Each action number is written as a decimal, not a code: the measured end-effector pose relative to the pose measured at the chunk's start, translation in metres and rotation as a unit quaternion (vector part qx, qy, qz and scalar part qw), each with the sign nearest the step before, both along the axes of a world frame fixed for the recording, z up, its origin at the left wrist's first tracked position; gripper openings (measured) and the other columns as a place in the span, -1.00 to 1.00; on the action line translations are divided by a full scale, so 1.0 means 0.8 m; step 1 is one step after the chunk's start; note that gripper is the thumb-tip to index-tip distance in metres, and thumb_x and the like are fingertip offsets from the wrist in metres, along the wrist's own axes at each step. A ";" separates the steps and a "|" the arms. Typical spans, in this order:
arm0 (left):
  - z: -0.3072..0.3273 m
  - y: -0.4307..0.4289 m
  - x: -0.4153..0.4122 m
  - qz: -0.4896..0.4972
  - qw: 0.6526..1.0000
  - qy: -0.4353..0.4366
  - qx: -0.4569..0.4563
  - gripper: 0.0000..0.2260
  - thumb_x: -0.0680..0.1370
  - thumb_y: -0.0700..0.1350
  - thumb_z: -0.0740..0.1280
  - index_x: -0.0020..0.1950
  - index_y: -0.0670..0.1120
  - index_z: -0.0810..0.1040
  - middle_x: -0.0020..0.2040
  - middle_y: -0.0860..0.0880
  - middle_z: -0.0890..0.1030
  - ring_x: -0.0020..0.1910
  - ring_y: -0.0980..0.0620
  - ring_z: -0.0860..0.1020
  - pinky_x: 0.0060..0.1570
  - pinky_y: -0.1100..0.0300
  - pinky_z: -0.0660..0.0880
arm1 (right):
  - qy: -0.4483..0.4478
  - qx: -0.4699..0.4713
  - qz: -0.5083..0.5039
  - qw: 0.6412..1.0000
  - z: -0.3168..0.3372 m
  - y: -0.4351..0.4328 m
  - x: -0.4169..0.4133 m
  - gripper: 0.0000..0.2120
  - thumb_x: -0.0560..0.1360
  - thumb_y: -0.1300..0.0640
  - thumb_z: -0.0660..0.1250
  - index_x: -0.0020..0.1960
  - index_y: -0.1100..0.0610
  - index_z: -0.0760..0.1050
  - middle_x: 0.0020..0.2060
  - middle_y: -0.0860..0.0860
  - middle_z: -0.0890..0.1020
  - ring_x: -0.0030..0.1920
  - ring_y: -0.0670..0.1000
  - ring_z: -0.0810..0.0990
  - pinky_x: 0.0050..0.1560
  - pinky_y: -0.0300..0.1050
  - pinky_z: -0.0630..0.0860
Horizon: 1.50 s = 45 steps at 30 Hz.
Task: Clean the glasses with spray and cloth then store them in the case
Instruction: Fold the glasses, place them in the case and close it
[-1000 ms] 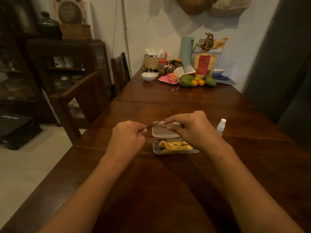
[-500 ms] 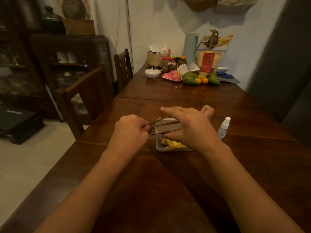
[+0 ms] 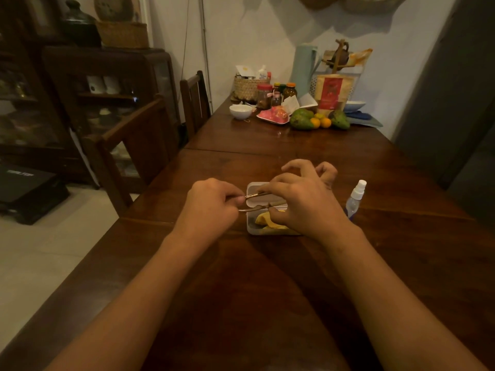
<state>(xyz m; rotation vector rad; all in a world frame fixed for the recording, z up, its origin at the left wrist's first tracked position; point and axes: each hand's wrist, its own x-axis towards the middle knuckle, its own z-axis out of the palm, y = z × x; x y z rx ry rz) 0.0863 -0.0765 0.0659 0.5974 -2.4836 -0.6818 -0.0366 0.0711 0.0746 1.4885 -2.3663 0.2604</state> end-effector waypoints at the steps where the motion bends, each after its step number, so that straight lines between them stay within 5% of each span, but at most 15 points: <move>1: -0.001 -0.001 -0.001 0.001 1.000 0.016 0.021 -0.87 0.56 -0.13 0.39 0.06 -0.01 0.71 -0.12 0.08 0.69 -0.17 0.20 0.58 -0.15 0.24 0.54 | -0.003 -0.003 -0.002 1.000 0.000 0.000 -0.001 -0.56 0.48 -0.11 0.42 0.34 -0.18 0.51 0.26 -0.13 0.60 0.42 0.07 0.29 0.21 0.21 0.19; 5: -0.009 -0.007 -0.005 0.007 0.993 0.076 0.091 -0.93 0.52 -0.10 0.45 -0.05 0.03 0.71 -0.21 0.14 0.68 -0.19 0.17 0.63 -0.11 0.11 0.63 | -0.018 -0.008 0.000 1.000 -0.003 0.002 -0.007 -0.55 0.51 -0.08 0.39 0.38 -0.12 0.47 0.31 -0.09 0.57 0.38 0.03 0.39 0.26 0.12 0.20; 15: -0.023 -0.014 -0.011 0.023 0.964 0.183 0.192 -0.91 0.53 -0.06 0.41 0.02 0.09 0.63 -0.18 0.17 0.67 -0.20 0.28 0.66 -0.22 0.37 0.59 | -0.124 -0.025 -0.040 0.991 0.001 0.005 -0.015 -0.57 0.50 -0.07 0.39 0.35 -0.07 0.50 0.16 -0.08 0.64 0.16 -0.02 0.56 0.32 0.09 0.37; 22: -0.062 -0.038 -0.027 0.044 0.973 0.073 0.213 -0.80 0.53 -0.06 0.43 0.14 0.09 0.61 -0.15 0.09 0.70 -0.12 0.16 0.67 -0.08 0.15 0.62 | -0.204 -0.052 -0.072 0.975 0.002 0.015 -0.032 -0.76 0.49 0.05 0.42 0.14 0.00 0.68 -0.07 -0.05 0.72 -0.06 -0.03 0.64 0.06 0.11 0.61; 26: -0.073 -0.041 -0.039 -0.010 0.974 -0.011 0.227 -0.61 0.48 -0.03 0.48 0.29 0.13 0.53 0.10 0.06 0.68 0.06 0.17 0.62 0.14 0.05 0.57 | -0.245 -0.031 -0.078 0.966 0.000 0.017 -0.041 -0.73 0.48 0.08 0.46 0.18 -0.05 0.66 0.02 -0.07 0.70 -0.01 -0.07 0.64 0.09 0.06 0.63; 32: -0.083 -0.039 -0.051 -0.073 0.963 -0.002 0.259 -0.54 0.50 -0.14 0.46 0.36 0.13 0.48 0.24 0.11 0.61 0.24 0.15 0.56 0.25 -0.07 0.53 | -0.279 -0.029 -0.080 0.957 -0.013 0.007 -0.039 -0.76 0.49 0.09 0.47 0.14 -0.06 0.66 0.05 -0.06 0.70 0.04 -0.05 0.64 0.15 0.07 0.62; 37: -0.097 -0.047 -0.056 -0.094 0.968 -0.025 0.230 -0.49 0.23 0.31 0.41 0.14 0.55 0.38 0.14 0.33 0.60 0.27 0.23 0.53 0.42 -0.30 0.24 | -0.301 -0.015 -0.088 0.949 -0.030 -0.001 -0.038 -0.77 0.51 0.12 0.45 0.16 -0.04 0.66 0.04 -0.04 0.69 0.01 -0.05 0.64 0.06 -0.03 0.65; 40: -0.093 -0.046 -0.055 -0.102 0.966 -0.025 0.238 -0.51 0.24 0.22 0.46 0.08 0.57 0.40 0.03 0.41 0.59 0.22 0.31 0.53 0.43 -0.30 0.21 | -0.303 -0.010 -0.092 0.948 -0.039 -0.002 -0.041 -0.82 0.50 0.11 0.47 0.09 -0.04 0.67 -0.02 -0.08 0.69 -0.04 -0.08 0.63 0.03 -0.01 0.66; 45: -0.101 -0.054 -0.057 -0.113 0.958 -0.009 0.265 -0.42 0.21 0.21 0.49 0.20 0.46 0.45 0.15 0.26 0.65 0.23 0.28 0.55 0.44 -0.30 0.19 | -0.278 -0.021 -0.107 0.954 -0.048 -0.001 -0.046 -0.81 0.49 0.12 0.48 0.09 -0.02 0.67 -0.01 -0.06 0.70 -0.02 -0.06 0.64 0.05 0.03 0.66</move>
